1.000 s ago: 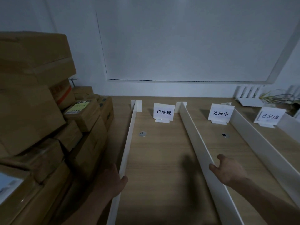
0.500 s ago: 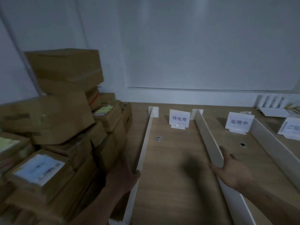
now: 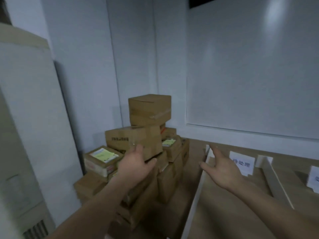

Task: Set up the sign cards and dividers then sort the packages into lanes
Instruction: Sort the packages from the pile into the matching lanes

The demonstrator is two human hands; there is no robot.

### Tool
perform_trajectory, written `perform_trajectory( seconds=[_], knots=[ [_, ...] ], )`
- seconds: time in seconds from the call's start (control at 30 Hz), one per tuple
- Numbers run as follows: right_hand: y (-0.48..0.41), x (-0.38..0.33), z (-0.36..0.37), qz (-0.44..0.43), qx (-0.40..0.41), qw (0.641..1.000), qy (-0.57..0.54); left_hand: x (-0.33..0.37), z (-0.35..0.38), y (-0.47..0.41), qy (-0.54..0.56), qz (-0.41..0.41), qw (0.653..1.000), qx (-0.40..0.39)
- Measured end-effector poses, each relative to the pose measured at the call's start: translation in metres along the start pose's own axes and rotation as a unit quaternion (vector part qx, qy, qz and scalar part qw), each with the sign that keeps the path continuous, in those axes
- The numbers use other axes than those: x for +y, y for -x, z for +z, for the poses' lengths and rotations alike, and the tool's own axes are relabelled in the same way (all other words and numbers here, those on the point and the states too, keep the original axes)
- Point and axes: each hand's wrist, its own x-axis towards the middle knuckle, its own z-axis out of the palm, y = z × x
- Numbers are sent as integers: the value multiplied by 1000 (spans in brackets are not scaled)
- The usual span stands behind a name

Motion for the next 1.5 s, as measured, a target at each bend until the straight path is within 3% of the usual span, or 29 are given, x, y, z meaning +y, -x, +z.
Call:
perform_trajectory(
  seconds=[0.3,0.5,0.77,1.0,1.2,1.5],
  knots=[
    [-63,-110,45,-56,9,998,-5,-100,-46,-68,39,-35,999,15],
    [-127,-153,83,-20,34,998,-43,-145,-63,-152,72,-1,997,27],
    [-206,-178,99,52,69,988,-130,-140,-60,-261,217,-17,976,12],
    [-300,-197,105,82,55,958,-268,-128,-46,-343,382,-113,917,-28],
    [-360,-207,111,129,30,928,-349,-114,-30,-396,427,-151,891,-35],
    [-393,-200,128,140,10,915,-377,-108,0,-430,427,-188,880,-90]
  ],
)
